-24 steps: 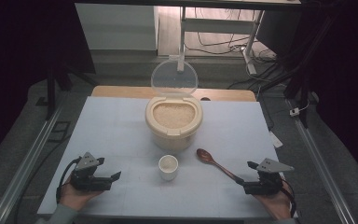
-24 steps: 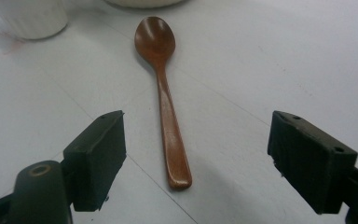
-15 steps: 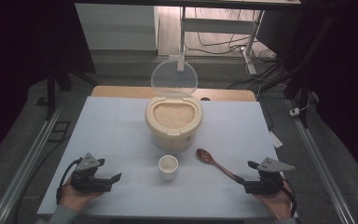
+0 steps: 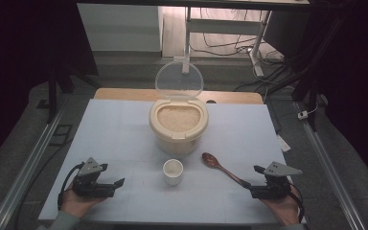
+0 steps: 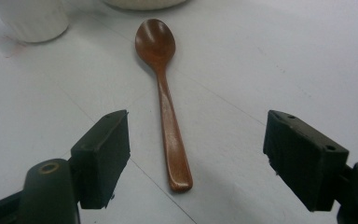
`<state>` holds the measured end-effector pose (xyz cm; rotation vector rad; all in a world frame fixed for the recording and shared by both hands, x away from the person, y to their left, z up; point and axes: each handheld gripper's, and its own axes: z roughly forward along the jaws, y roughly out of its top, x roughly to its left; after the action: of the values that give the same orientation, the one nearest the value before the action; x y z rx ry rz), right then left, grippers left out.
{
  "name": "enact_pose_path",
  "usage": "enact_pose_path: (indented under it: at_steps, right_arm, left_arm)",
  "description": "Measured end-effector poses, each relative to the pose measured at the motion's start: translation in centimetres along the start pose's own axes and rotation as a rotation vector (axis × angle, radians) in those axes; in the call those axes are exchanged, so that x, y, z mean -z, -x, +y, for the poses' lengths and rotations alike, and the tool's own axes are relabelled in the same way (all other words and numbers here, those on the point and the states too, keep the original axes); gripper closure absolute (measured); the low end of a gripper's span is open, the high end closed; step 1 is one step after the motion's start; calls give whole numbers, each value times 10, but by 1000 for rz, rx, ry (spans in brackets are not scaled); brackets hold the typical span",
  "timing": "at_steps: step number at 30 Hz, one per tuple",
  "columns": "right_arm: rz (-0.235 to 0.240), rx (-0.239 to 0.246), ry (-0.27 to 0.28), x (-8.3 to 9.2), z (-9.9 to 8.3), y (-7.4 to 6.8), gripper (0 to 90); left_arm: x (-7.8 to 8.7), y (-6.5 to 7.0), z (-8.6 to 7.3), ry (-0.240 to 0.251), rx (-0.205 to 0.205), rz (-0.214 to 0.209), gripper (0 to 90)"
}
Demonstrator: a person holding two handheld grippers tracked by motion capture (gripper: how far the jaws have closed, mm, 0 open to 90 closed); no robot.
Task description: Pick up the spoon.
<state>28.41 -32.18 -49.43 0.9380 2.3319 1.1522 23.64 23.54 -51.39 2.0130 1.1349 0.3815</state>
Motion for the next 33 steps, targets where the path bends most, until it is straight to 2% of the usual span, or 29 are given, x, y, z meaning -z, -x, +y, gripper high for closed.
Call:
enact_pose_path:
  at_steps: [16, 18, 23, 27, 33]
  right_arm:
    - [0, 0, -20, 0, 1, 0, 247]
    - [-6, 6, -34, 1, 3, -1, 248]
    - [-12, 12, -46, 5, 15, -4, 250]
    - [0, 2, -83, 8, 28, -7, 256]
    - [9, 32, -138, 5, 47, -12, 262]
  left_arm:
    - [0, 0, 0, -7, 2, 2, 128]
    - [-1, 0, -1, -11, 1, 1, 128]
    - [-1, 1, -1, -12, -1, -2, 128]
    - [-1, 1, -1, -15, -3, -3, 128]
    - [-3, 2, -1, -23, -5, -15, 129]
